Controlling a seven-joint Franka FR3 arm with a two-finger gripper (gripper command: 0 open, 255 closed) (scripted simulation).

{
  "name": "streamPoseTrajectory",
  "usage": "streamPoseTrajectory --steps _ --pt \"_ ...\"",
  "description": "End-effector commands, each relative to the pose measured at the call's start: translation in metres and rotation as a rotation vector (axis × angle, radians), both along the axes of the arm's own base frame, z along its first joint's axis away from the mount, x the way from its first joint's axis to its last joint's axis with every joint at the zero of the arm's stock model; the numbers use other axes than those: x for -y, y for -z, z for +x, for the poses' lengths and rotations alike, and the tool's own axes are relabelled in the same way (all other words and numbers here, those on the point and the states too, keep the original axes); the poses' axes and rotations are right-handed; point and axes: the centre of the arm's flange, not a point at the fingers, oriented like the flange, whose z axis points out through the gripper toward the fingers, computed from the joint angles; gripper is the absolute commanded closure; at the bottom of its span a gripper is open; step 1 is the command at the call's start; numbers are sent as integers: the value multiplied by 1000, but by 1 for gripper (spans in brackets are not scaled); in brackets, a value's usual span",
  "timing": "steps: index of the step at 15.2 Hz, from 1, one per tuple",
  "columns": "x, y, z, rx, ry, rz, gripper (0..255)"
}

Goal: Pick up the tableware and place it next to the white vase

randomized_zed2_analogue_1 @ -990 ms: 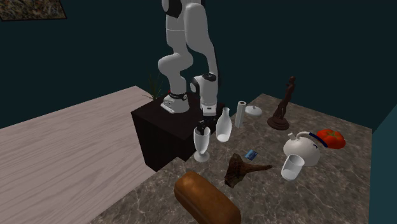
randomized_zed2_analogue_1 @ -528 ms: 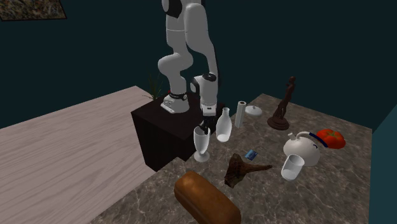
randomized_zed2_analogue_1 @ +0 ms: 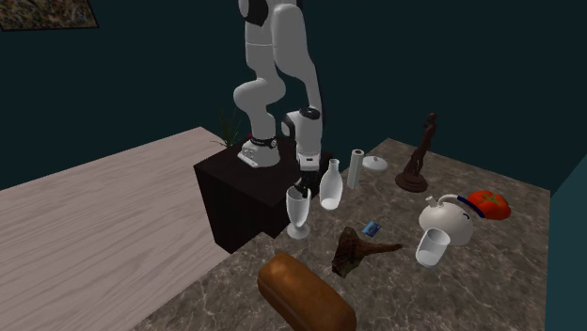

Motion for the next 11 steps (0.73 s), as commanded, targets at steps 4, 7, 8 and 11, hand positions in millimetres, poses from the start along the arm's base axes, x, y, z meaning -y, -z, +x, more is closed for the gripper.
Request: streamPoseTrajectory --steps 4,7,8,11 --pt "0 -24 -1 0 0 0 255" --pt "0 -40 -1 0 0 0 255" --pt "0 -45 -1 0 0 0 255" --pt "0 -61 -1 0 0 0 255"
